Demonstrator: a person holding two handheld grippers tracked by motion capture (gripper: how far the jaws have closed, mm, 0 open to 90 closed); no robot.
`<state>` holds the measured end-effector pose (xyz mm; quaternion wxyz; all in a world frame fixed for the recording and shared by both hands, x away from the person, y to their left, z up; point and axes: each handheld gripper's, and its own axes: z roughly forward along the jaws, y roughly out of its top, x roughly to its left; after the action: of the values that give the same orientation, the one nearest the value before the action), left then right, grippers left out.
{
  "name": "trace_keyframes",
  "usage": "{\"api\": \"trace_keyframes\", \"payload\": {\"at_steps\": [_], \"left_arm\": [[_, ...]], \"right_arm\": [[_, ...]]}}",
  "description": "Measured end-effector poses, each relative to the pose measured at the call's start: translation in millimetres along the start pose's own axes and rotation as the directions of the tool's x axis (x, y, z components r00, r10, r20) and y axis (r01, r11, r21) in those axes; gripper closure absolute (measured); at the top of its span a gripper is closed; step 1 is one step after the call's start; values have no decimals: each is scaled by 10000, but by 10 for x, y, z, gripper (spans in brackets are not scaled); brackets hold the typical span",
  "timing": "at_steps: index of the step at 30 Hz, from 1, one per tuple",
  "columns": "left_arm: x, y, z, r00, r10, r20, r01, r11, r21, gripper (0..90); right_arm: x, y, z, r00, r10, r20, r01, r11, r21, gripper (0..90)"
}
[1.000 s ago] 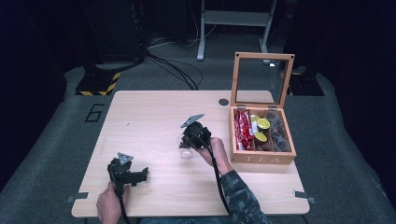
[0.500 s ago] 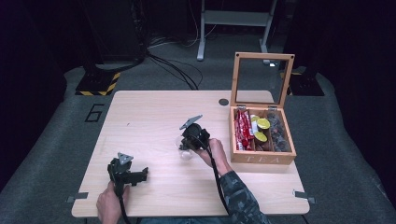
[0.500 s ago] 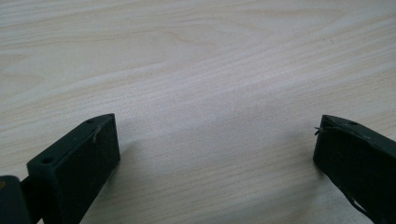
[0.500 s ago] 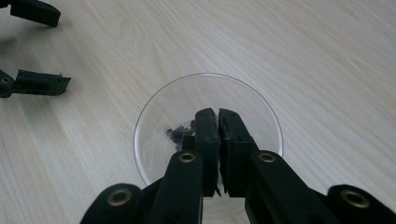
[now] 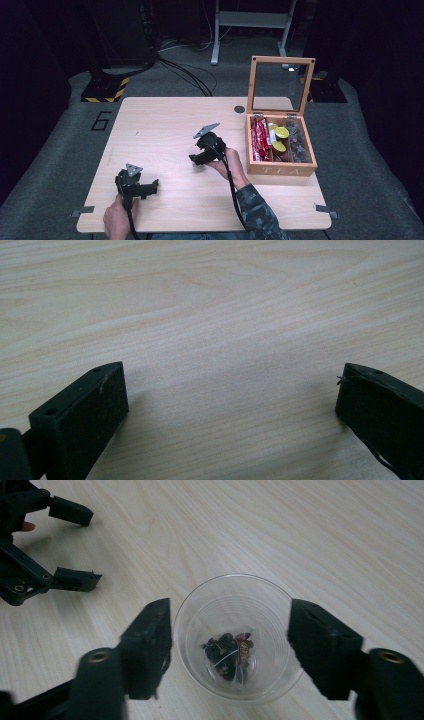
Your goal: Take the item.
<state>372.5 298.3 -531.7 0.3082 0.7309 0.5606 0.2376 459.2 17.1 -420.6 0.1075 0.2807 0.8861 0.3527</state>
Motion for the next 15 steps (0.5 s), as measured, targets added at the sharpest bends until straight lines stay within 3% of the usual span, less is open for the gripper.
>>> {"api": "trace_keyframes", "payload": {"at_steps": [6,11,15], "left_arm": [[5,1,0,10000,65,-10,-65,10000,4,3],[5,1,-1,10000,65,-9,-65,10000,11,3],[5,1,0,10000,72,-1,-72,10000,6,3]], "right_arm": [[58,-11,-203,9997,-177,138,181,9994,-298,143],[63,-53,-415,9990,-279,336,307,9960,-836,99],[77,-146,-578,9984,-264,498,309,9955,-901,63]]}}
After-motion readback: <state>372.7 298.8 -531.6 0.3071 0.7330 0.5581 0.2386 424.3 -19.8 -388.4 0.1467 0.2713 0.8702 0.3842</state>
